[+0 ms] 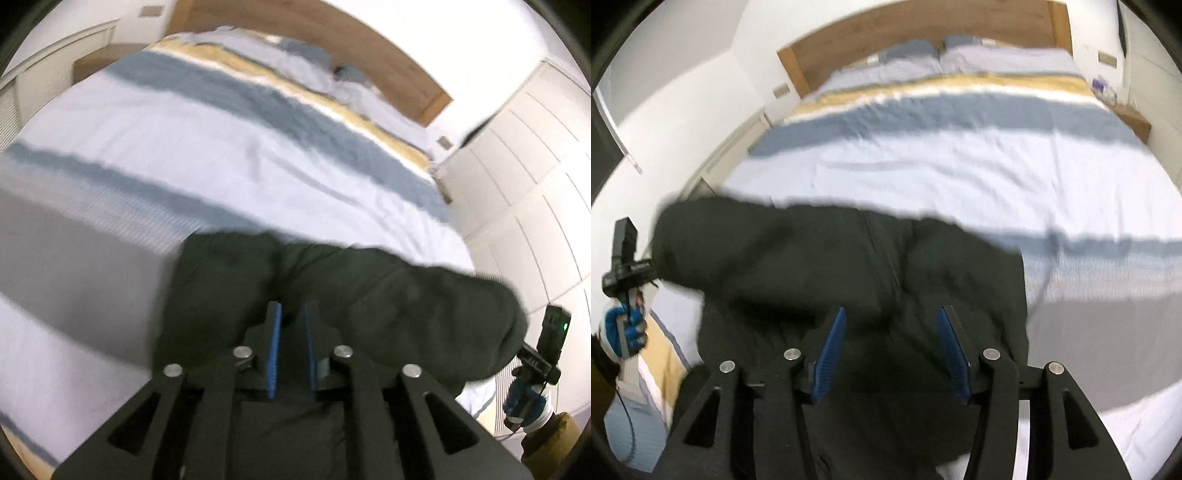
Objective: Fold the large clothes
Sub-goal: 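Lay the lifted coat edge over the coat body with both grippers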
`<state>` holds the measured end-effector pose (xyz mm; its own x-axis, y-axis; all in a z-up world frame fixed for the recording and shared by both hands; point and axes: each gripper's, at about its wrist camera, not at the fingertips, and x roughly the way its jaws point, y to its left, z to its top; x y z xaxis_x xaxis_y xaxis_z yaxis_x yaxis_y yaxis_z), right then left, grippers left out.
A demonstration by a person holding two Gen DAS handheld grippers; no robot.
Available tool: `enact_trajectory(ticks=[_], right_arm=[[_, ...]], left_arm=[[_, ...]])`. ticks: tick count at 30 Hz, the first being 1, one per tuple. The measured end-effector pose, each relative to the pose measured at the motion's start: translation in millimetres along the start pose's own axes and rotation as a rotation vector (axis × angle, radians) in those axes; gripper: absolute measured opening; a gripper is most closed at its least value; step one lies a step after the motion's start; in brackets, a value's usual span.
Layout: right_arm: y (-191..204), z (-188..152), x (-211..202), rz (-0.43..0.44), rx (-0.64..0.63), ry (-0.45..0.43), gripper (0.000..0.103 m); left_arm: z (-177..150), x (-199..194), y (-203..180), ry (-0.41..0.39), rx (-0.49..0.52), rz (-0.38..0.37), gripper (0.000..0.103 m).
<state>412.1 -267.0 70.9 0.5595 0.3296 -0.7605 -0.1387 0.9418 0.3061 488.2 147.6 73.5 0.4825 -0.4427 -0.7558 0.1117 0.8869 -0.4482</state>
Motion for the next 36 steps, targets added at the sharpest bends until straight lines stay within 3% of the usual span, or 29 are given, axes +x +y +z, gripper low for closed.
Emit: enact_trajectory(ticks=[2,5,9,12,16,21,24,27,32,36], right_arm=[[16.6,26.7,2.4,0.037,-0.009,-0.042,0.056],[44.7,53.1,12.7,0.095,-0.035,-0.075,0.058],[77.7,59.0,27.3,0.145,-0.09,-0.062,0.059],[93.2,47.0,36.5,0.161,-0.137,-0.022,0.06],[95.6,10.8,52.4,0.131,-0.195,0.07,0.061],[85.5,-39.5,76.3,0.065,-0.222,0.176,0.063],[77.4,-67.3,90.2,0.035,-0.224,0.217,0.064],[68.1,-83.7,113.5,-0.015,-0.238,0.236,0.064],[52.2,-82.4,146.0,-0.05,-0.183,0.235,0.064],[51.6,-77.3,147.4,-0.066,-0.171,0.257,0.064]], left_arm=[[13.0,10.6,-21.3,-0.001,0.031,-0.024,0.025],[28.9,27.4,-56.6,0.0,0.08,-0.059,0.027],[26.6,43.7,-96.2,0.024,0.157,-0.107,0.028],[7.2,54.2,-108.4,0.059,0.202,-0.106,0.028],[-32.1,64.4,-103.7,0.098,0.236,-0.065,0.028],[-94.5,91.9,-81.9,0.158,0.254,0.039,0.028],[-119.7,105.8,-76.4,0.143,0.288,0.099,0.028],[-128.9,120.7,-71.9,0.127,0.297,0.131,0.028],[-124.2,155.7,-63.5,0.14,0.292,0.155,0.028],[-118.6,153.3,-60.2,0.172,0.264,0.141,0.028]])
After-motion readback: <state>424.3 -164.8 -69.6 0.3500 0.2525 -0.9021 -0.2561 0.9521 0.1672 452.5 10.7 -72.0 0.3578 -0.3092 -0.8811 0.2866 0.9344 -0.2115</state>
